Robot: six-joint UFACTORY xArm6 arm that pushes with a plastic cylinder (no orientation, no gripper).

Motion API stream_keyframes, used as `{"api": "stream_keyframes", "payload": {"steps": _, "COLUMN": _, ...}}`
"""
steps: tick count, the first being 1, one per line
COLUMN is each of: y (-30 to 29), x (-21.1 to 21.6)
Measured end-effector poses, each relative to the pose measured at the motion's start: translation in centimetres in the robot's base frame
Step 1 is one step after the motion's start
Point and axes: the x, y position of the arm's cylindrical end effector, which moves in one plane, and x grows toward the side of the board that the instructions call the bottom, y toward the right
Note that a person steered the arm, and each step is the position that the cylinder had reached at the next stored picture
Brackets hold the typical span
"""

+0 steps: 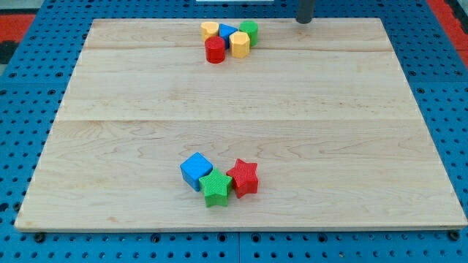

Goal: Separate the green circle from the group of blocks at the top center of the board

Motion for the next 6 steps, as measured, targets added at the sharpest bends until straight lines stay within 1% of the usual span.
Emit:
{"api": "stream_keyframes", "payload": {"steps": 1, "y": -1.4, "x": 0.0}}
{"api": "stream_keyframes", "payload": {"steps": 2, "y": -10.4, "x": 0.2}}
{"api": "stream_keyframes", "payload": {"steps": 3, "y": -12.8, "x": 0.6}}
{"api": "stream_keyframes", "payload": {"steps": 4, "y": -10.6, "x": 3.8}}
{"api": "stream_keyframes", "payload": {"steps": 5, "y": -9.9, "x": 5.5}}
{"api": "stream_keyframes", "payload": {"steps": 6, "y": -8.5, "x": 8.9}}
